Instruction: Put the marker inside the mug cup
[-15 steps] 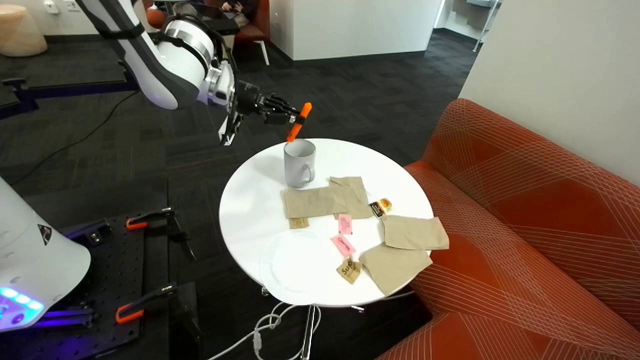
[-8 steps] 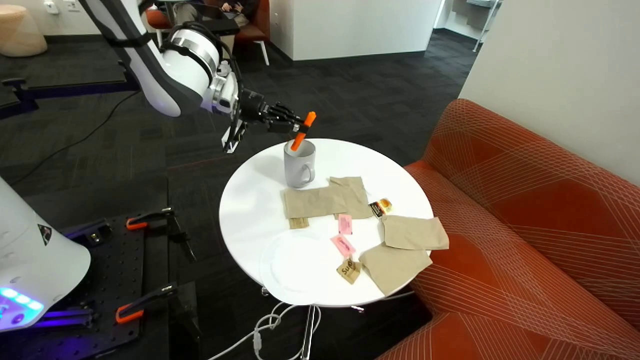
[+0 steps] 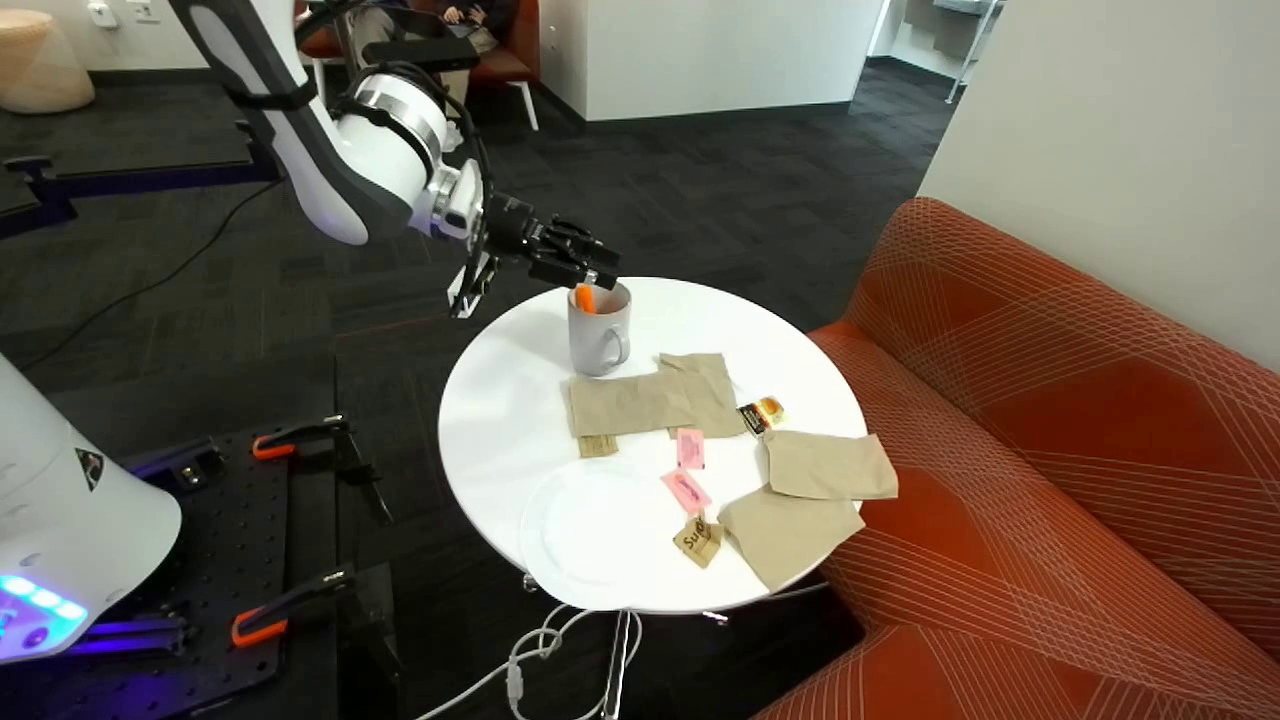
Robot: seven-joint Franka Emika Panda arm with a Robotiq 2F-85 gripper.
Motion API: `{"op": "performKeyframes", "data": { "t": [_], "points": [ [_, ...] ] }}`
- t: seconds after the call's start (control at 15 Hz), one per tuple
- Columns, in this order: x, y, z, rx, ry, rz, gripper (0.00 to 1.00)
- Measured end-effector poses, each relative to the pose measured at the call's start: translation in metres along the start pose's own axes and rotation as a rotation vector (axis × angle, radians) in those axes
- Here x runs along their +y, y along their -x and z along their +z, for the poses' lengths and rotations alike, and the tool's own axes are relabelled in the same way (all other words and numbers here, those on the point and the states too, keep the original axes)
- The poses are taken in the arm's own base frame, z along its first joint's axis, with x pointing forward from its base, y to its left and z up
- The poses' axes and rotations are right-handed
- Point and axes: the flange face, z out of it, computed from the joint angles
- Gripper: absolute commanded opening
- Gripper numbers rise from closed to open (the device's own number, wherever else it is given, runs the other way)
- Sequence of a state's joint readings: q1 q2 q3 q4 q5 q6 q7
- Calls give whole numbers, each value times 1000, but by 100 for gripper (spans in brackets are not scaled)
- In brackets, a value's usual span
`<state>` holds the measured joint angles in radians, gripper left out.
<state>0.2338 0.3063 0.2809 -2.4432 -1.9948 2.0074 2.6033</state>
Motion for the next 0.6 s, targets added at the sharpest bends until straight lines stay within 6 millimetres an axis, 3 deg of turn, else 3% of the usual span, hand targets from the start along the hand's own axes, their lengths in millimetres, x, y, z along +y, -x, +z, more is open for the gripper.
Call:
{"op": "performKeyframes", "data": {
  "t": [0.07, 0.6],
  "points": [
    [0, 0, 1, -1, 2, 0, 100],
    [0, 0, 2, 1, 4, 2, 100]
  ]
}}
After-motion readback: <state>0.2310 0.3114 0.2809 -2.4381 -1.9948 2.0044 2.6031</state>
